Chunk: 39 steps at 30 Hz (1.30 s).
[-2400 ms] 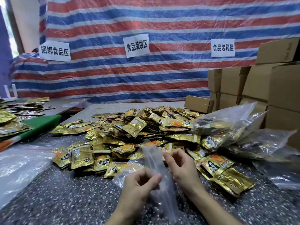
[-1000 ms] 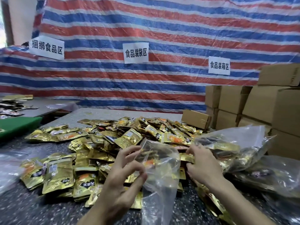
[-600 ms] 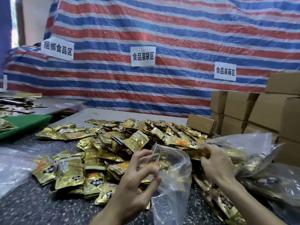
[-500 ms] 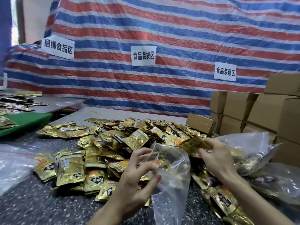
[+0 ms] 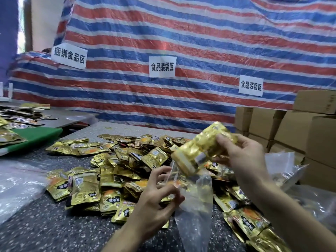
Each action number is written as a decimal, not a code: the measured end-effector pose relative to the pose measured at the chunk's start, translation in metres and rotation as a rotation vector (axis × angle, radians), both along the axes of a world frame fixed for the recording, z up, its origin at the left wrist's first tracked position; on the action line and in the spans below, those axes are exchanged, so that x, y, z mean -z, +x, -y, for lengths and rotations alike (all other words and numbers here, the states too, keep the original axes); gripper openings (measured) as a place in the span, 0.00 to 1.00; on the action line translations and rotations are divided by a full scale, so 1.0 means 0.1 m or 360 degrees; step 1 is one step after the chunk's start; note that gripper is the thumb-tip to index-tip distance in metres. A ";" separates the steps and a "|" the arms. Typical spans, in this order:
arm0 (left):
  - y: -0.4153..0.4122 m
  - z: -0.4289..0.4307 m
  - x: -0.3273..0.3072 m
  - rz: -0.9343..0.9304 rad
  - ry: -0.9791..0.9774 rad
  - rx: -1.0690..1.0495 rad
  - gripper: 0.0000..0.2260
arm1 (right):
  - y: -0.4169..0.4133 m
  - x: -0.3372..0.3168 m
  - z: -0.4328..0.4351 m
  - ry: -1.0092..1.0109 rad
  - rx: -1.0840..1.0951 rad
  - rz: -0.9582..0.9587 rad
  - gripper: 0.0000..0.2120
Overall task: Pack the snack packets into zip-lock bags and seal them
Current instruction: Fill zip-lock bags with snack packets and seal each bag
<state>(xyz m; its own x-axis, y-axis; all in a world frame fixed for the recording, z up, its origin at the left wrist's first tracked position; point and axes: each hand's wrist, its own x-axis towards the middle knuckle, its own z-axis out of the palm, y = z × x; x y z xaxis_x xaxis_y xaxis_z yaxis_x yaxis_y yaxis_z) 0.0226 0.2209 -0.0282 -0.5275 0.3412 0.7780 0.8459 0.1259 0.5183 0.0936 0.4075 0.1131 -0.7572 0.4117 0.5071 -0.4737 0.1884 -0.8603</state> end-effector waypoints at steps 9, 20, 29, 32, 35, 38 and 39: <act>0.02 -0.01 -0.02 -0.0079 0.0214 -0.0035 0.06 | -0.02 0.44 0.14 0.0992 0.0225 0.0593 0.07; 0.10 0.01 -0.11 -0.0228 0.0450 -0.0057 0.11 | 0.18 -0.01 0.05 0.0922 -0.0510 0.1148 0.21; 0.13 0.00 -0.14 -0.0030 0.0330 0.0099 0.10 | 0.11 0.03 -0.04 0.0267 -0.0591 0.0888 0.09; 0.12 -0.01 -0.16 -0.0175 0.0426 0.0048 0.06 | 0.15 0.01 -0.10 0.0496 -0.0530 0.0889 0.10; 0.14 0.00 -0.20 -0.0215 0.0586 0.0029 0.08 | 0.12 -0.04 -0.21 0.0162 -0.0634 0.0750 0.11; 0.19 0.00 -0.20 -0.0258 0.0584 0.0085 0.09 | 0.10 -0.02 -0.27 0.0033 -0.0768 0.0648 0.10; 0.20 0.00 -0.20 -0.0250 0.0562 0.0091 0.10 | 0.08 0.01 -0.29 -0.0008 -0.0815 0.0642 0.10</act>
